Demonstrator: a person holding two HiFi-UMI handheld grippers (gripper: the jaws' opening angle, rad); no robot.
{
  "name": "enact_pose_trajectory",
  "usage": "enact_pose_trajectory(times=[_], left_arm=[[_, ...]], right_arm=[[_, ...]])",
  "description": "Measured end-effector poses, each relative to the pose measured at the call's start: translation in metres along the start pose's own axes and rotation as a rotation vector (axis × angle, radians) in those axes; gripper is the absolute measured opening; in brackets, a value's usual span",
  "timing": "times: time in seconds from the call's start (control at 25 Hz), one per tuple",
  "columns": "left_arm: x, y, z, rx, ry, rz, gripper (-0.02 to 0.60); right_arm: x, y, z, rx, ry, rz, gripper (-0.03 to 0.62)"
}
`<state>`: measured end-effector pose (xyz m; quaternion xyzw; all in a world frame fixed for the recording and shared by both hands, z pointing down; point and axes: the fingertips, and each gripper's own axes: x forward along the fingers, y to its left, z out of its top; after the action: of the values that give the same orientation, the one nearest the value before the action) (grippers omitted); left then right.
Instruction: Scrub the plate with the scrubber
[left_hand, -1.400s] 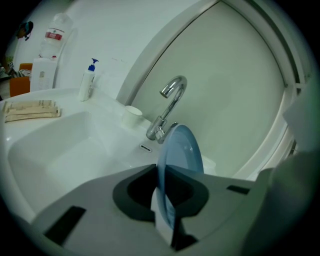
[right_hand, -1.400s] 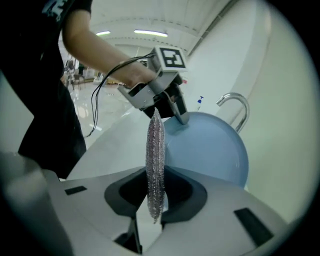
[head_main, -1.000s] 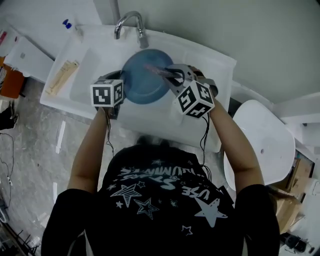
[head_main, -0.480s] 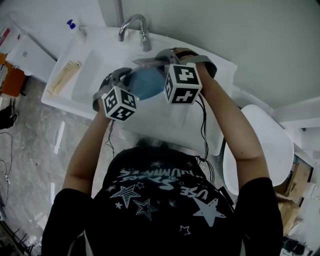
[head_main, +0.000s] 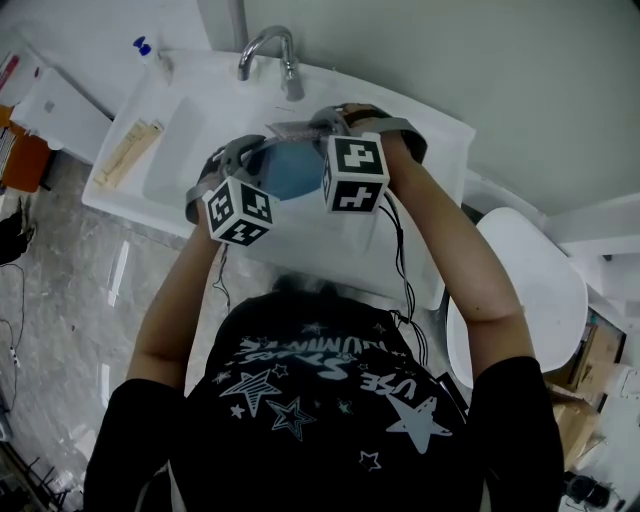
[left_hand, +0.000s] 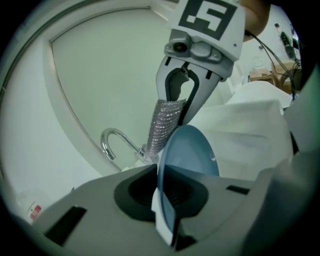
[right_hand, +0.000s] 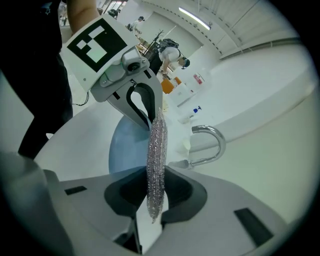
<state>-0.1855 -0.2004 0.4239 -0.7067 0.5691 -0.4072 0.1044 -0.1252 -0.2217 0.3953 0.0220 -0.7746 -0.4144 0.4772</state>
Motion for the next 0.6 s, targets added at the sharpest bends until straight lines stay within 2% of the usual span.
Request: enact_pose_trajectory(times=[0.12,0.24,0.6], left_arm=[[-0.003,0.002,-0.002,-0.051,-0.02,-0.005,0.028],[-0.007,0.007,-0.007,-0.134,-0.045,-0.015,0.028],[-0.011,0.024,-0.031,-0.453,-0.071,-0.076,0.028]], right_arm=[[-0.003,0.002,-0.014,0.052,0.014,0.005,0.083],[-0.004,0.004,-0.033,0.103,0.041,0.004,0.083],[0.001,0.024,-0.078,0.411,0.024,0.069,0.083]])
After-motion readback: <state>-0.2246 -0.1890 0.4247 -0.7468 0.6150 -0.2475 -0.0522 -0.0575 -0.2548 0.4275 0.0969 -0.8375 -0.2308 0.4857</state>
